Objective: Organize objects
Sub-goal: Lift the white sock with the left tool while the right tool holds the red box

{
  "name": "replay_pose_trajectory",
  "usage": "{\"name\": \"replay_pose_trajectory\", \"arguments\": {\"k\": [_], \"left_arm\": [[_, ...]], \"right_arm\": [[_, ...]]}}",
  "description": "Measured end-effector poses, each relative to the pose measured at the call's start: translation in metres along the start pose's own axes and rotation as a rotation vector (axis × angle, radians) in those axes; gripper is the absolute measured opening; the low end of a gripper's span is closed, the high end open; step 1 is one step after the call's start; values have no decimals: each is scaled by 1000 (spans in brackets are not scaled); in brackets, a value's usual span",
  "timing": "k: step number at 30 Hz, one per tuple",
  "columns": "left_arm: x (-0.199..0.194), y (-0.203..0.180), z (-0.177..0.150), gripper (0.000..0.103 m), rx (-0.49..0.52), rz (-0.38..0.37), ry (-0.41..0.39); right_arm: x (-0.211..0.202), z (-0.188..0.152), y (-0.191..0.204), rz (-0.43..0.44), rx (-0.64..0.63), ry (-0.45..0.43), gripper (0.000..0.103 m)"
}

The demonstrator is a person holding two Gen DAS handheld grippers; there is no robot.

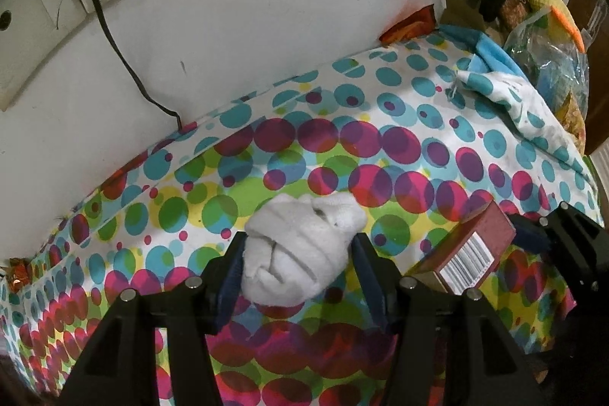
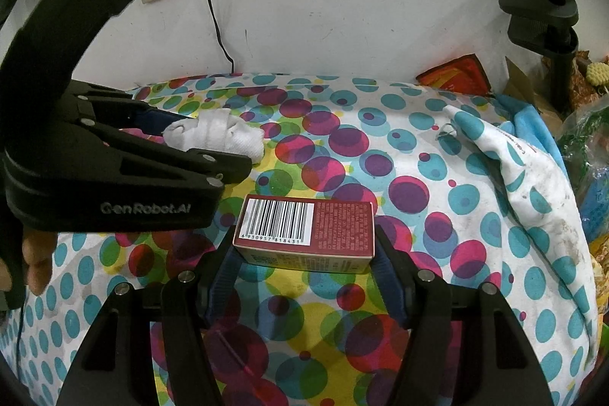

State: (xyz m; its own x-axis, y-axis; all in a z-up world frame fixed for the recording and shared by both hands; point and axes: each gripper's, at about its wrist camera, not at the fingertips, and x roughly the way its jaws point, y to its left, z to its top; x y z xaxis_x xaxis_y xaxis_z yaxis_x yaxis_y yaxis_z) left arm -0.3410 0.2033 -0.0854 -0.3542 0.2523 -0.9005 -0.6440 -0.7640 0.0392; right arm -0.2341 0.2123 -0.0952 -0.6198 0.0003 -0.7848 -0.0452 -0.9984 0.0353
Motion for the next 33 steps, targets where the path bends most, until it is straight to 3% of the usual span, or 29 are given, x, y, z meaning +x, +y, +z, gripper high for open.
{"name": "replay_pose_trajectory", "arguments": {"k": [4, 15, 26, 33], "left_arm": [[-1, -5, 0, 52, 10, 38, -17], [-5, -9, -5, 41, -1, 50, -47], [-21, -2, -23, 40, -75, 14, -49], [-41, 8, -41, 40, -137, 29, -61]], "right_arm": [[0, 0, 1, -1, 1, 0, 63], [0, 1, 3, -7, 5, 1, 63], [0, 3, 8, -24, 5, 5, 63], [1, 4, 12, -35, 0, 8, 64]]}}
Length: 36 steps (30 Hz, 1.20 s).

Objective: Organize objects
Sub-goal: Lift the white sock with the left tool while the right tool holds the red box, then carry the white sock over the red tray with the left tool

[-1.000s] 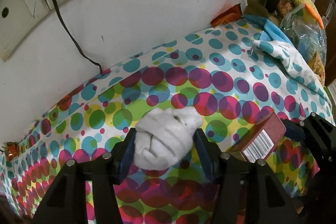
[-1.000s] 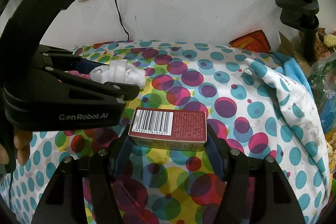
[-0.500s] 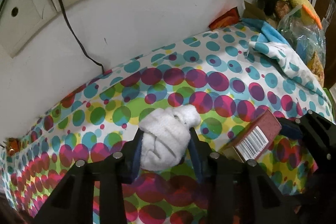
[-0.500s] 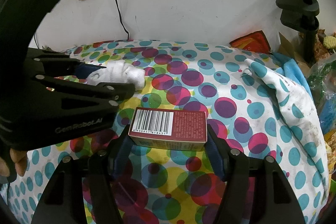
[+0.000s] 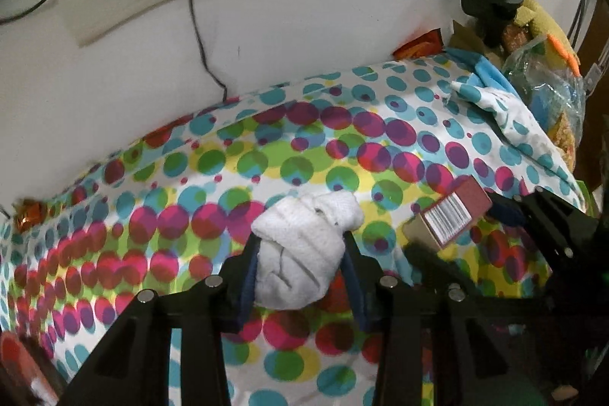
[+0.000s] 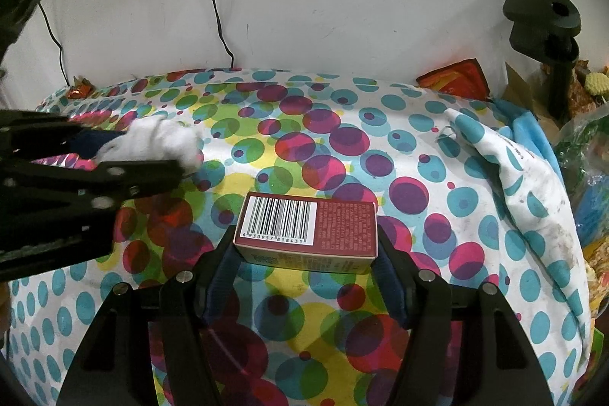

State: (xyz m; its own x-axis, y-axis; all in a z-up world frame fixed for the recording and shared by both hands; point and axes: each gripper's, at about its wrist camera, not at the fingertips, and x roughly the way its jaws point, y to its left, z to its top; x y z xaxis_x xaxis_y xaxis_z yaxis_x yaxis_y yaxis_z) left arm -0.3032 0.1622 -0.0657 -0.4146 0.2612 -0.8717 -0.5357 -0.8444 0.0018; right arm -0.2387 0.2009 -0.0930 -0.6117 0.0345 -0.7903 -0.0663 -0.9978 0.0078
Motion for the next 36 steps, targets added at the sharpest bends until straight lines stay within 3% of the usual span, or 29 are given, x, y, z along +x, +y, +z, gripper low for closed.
{"name": "replay_pose_trajectory", "arguments": {"k": [23, 36], "left_arm": [[-77, 17, -84, 40, -192, 28, -13], [-149, 56, -131, 40, -269, 117, -61]], "right_arm": [[0, 1, 4, -13, 12, 0, 64], [1, 1, 7, -21, 17, 0, 64]]}}
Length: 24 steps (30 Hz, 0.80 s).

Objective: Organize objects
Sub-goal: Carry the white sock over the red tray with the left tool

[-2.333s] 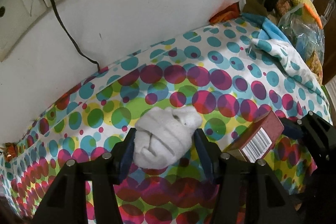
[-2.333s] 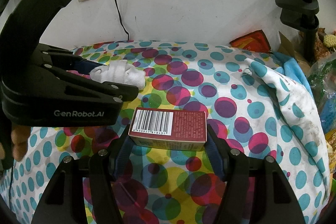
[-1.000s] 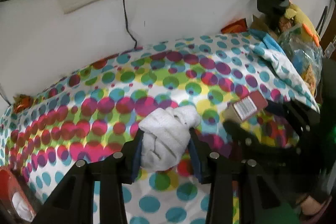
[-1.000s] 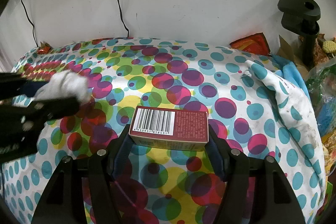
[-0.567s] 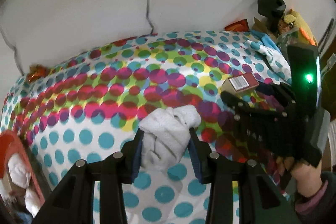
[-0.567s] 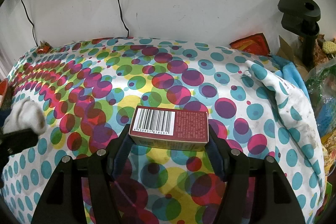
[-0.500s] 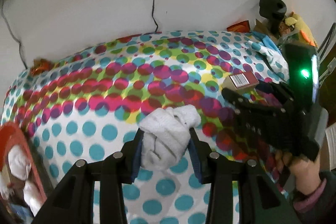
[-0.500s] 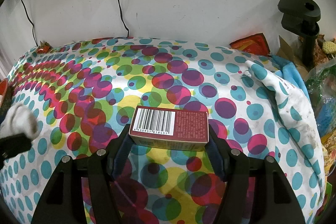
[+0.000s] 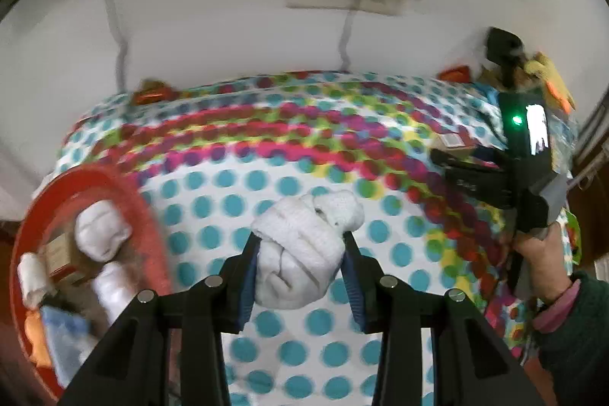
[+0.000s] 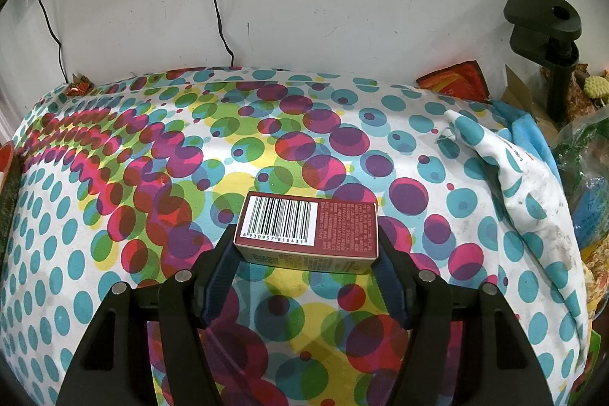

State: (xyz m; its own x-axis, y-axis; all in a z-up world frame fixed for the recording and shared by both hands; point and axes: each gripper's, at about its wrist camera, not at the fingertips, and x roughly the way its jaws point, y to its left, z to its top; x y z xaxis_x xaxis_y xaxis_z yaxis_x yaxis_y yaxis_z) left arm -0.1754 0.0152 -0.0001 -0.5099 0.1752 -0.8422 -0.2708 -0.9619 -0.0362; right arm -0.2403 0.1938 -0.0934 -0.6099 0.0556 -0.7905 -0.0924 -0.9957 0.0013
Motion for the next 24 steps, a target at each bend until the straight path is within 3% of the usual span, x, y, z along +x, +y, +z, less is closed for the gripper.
{"name": "replay_pose_trajectory", "arguments": {"k": [24], "left_arm": [[-65, 140, -43, 40, -270, 141, -18]], "right_arm": [[1, -1, 5, -17, 7, -1, 64]]}}
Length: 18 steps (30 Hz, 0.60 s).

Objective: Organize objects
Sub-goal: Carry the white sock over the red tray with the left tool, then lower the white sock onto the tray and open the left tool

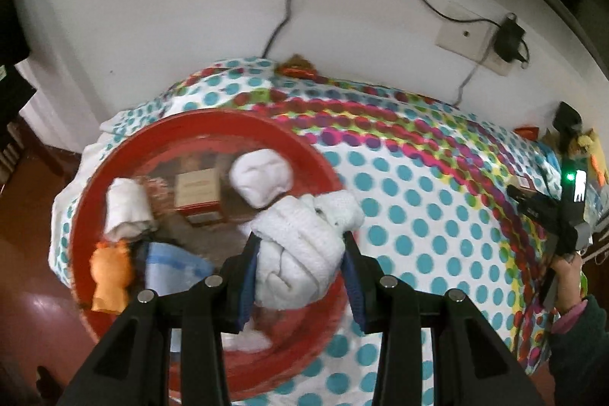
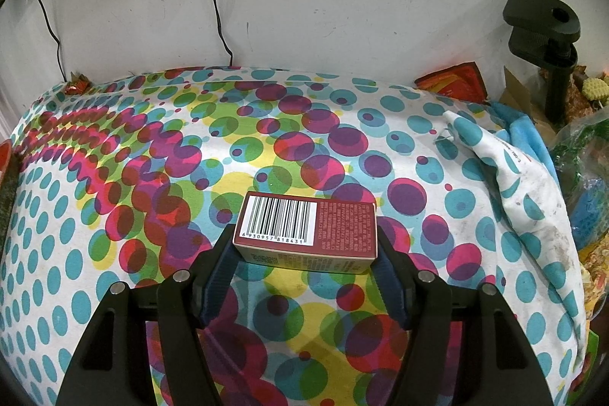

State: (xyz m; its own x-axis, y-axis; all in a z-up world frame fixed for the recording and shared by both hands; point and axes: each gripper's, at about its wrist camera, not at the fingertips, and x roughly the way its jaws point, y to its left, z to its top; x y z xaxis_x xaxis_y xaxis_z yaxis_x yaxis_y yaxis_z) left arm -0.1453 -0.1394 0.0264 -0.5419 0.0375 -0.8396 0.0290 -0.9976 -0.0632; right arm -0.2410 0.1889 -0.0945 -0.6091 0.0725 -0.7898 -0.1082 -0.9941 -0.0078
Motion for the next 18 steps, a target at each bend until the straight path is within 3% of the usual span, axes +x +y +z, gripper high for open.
{"name": "replay_pose_trajectory", "arguments": {"k": [7, 18], "left_arm": [[13, 41, -3, 40, -68, 60, 25], [50, 64, -13, 40, -92, 48, 83]], "right_arm": [[-2, -2, -2, -14, 1, -2, 64], [-5, -4, -3, -14, 8, -1, 64]]}}
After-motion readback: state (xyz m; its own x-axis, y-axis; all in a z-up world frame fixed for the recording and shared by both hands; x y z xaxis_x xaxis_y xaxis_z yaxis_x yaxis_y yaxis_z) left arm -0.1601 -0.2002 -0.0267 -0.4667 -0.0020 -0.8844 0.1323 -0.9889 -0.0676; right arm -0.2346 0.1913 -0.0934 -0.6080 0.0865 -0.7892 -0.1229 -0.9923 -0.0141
